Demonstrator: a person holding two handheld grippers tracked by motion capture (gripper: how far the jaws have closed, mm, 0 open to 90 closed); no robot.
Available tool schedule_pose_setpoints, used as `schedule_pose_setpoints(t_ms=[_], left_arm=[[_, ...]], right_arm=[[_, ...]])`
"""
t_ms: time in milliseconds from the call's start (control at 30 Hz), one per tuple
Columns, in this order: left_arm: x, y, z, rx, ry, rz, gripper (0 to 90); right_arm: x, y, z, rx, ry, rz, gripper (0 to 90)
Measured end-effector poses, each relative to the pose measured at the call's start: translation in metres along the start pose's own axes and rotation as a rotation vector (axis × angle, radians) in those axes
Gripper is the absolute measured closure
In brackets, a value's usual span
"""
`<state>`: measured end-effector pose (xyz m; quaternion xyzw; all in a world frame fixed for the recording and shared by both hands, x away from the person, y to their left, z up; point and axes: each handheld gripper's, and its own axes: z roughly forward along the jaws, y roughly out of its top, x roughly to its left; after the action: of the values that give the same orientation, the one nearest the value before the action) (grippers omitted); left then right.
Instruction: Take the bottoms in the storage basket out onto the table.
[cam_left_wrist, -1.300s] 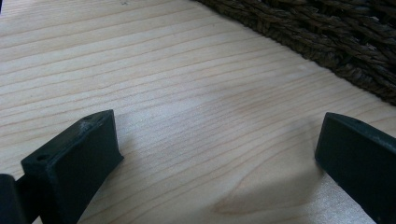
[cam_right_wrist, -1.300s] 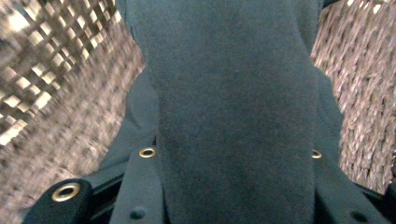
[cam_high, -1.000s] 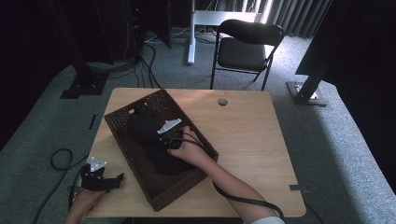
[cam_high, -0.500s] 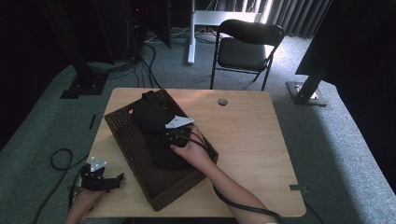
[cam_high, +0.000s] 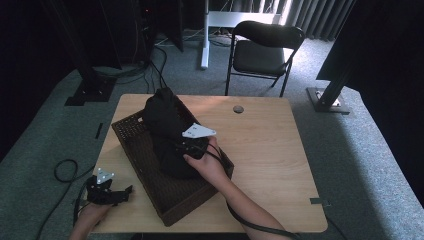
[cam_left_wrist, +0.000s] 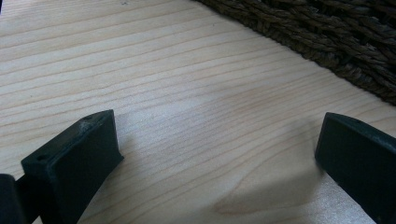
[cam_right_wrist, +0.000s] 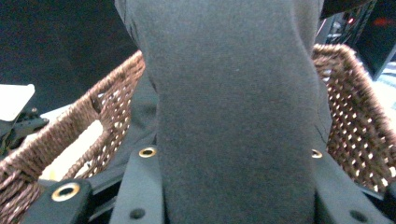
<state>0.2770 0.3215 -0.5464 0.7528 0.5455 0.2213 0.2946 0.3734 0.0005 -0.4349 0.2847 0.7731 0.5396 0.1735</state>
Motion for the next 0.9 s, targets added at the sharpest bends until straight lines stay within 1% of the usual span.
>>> schedule_pose_setpoints(t_ms=[67, 100, 167, 267, 400, 467, 567, 733, 867, 900], left_arm=[[0.000, 0.000, 0.000, 0.000, 0.000, 0.000, 0.0], [0.000, 0.000, 0.000, 0.000, 0.000, 0.000, 0.0], [0.000, 0.000, 0.000, 0.000, 0.000, 0.000, 0.0], [0.000, 0.000, 0.000, 0.000, 0.000, 0.000, 0.0], [0.000, 0.000, 0.000, 0.001, 0.000, 0.000, 0.0], [0.000, 0.000, 0.000, 0.001, 0.001, 0.002, 0.0], [0.000, 0.000, 0.000, 0.001, 0.000, 0.001, 0.0], [0.000, 0.000, 0.000, 0.001, 0.000, 0.000, 0.0], [0.000, 0.000, 0.000, 0.001, -0.001, -0.001, 0.0], [0.000, 0.000, 0.000, 0.001, -0.001, -0.002, 0.0]], right_arm=[[0.000, 0.001, -0.002, -0.022, -0.005, 0.002, 61.8], [0.000, 0.003, -0.004, -0.042, -0.006, 0.012, 61.7], [0.000, 0.005, -0.005, -0.049, 0.006, 0.024, 61.7], [0.000, 0.009, -0.008, -0.064, 0.009, 0.010, 61.7], [0.001, 0.015, -0.013, -0.104, 0.002, 0.008, 61.8], [0.001, 0.020, -0.017, -0.112, 0.003, 0.001, 61.8], [0.000, 0.026, -0.023, -0.137, 0.012, 0.005, 61.8], [-0.004, 0.036, -0.031, -0.172, -0.004, 0.010, 61.7], [-0.010, 0.041, -0.039, -0.181, -0.018, 0.005, 61.8], [-0.011, 0.042, -0.040, -0.183, -0.021, 0.011, 61.8]])
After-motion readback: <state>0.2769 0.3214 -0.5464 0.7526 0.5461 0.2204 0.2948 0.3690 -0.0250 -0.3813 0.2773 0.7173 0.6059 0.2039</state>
